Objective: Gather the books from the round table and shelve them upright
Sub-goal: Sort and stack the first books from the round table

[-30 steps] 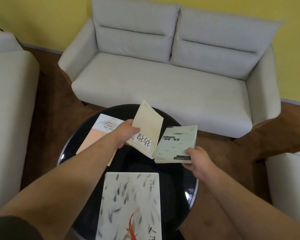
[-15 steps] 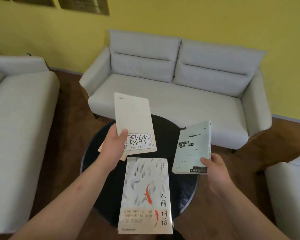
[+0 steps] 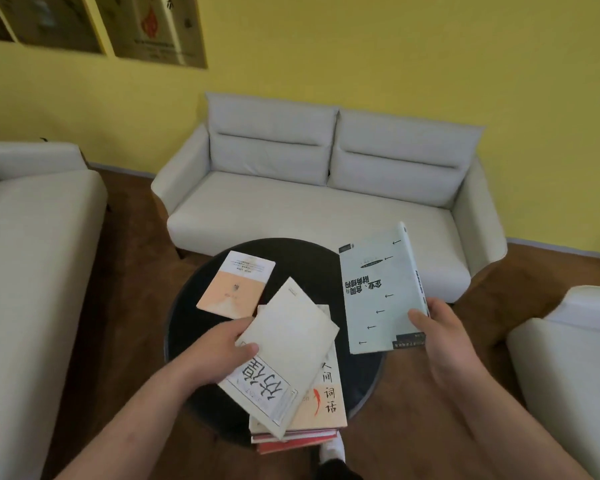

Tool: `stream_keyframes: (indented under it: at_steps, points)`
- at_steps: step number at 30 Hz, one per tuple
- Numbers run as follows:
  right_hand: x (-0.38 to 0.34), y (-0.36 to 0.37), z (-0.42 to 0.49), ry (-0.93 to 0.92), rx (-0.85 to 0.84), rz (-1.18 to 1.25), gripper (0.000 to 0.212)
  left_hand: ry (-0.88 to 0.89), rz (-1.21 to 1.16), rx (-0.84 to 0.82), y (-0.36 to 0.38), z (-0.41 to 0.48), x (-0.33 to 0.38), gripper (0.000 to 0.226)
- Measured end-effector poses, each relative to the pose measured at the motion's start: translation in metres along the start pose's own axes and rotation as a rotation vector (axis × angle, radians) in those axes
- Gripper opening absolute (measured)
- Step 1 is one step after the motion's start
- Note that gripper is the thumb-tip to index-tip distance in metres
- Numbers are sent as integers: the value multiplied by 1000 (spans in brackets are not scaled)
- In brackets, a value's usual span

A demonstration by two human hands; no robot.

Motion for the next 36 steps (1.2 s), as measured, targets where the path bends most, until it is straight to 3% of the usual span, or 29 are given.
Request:
stream_keyframes:
  at_steps: [4,9,12,15,19,22,24,27,28,30,32,34,36]
  points:
    - [2,-1,-10,5,-32,15,14,-28,576,111,-8,37,18,49]
    - [3,-3,-22,-12,-71,-8,16,25,958,307,24,52,29,56]
    - [0,-7,-25,-25,-106,-47,16,86,856,364,58,27,30,59]
    - [-6,-8,-23,-37,-177,-112,18,103,855,221,91,4,17,66]
    - [-18,-6,-25,-69,-298,-215,42,180,884,77,83,8,1,59]
    - [-33,-7,-28,-151,-281,-235,48,274,892,-34,73,11,-3,59]
    - [-42,-10,-25,-197,-210,-188,39,281,777,-58,69,13,-6,55]
    - [-54,-9,-22,-224,-155,-115,12,213,404,-63,57,14,0,28]
    - [-59,-7,-23,-252,-166,-125,8,166,266,-76,53,13,5,28]
    - [-73,-1,-28,-319,-240,-164,4,88,-99,25,46,8,18,27]
    - [-88,5,-34,-386,-318,-219,3,123,-336,301,37,-1,37,15]
    - [-106,7,-38,-463,-343,-265,14,195,-186,502,32,-12,59,16]
    - [-126,7,-41,-520,-381,-226,19,205,-88,592,30,-22,73,51]
Point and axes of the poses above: each hand's wrist, its own z-axis towards the middle knuckle, its own y-axis out of the palm, x = y × z, the point moved 3 cm from there along z, towards the middle knuckle, and after that the axes turned 1 degree about x, right-handed, at the moved point
